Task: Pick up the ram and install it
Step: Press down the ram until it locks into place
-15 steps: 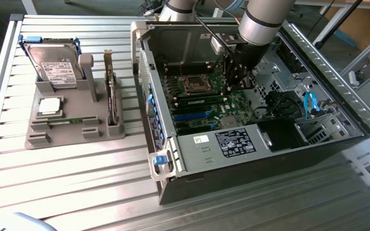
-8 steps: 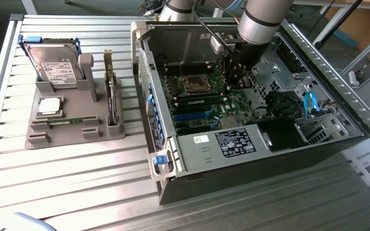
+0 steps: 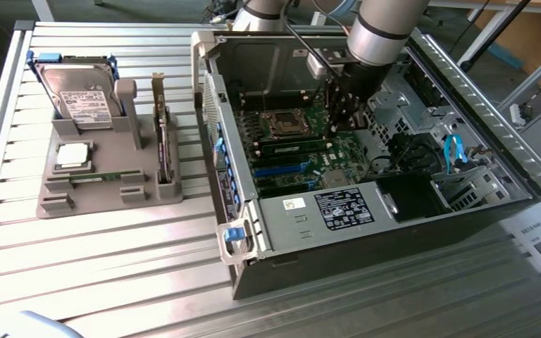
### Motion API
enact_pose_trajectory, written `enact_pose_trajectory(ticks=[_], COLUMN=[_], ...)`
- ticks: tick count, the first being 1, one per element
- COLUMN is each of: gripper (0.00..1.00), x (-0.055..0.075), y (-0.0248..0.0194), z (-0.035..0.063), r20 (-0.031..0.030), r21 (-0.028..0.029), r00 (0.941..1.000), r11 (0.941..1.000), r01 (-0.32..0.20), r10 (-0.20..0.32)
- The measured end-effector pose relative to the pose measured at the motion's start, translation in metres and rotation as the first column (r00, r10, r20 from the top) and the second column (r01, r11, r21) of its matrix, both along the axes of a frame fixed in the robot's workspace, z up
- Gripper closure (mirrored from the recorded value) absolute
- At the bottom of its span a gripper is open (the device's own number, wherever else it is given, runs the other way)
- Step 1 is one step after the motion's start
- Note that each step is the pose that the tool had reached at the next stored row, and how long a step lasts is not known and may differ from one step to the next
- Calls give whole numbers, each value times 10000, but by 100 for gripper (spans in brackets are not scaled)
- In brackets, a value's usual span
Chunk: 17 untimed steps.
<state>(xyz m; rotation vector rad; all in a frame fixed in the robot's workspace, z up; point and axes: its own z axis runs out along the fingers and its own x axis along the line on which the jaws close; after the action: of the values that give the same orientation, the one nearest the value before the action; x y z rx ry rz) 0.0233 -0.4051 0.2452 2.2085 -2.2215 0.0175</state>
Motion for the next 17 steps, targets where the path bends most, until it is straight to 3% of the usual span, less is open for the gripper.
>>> enact_pose_trajectory(ticks=[7, 17], gripper=[90, 90], x=[0, 21], y=[0, 0], z=[-60, -64], r20=[0, 0], r21=[1, 0], r00=[10000, 10000], r11=[10000, 10000], r01=[0, 0], r10=[0, 0])
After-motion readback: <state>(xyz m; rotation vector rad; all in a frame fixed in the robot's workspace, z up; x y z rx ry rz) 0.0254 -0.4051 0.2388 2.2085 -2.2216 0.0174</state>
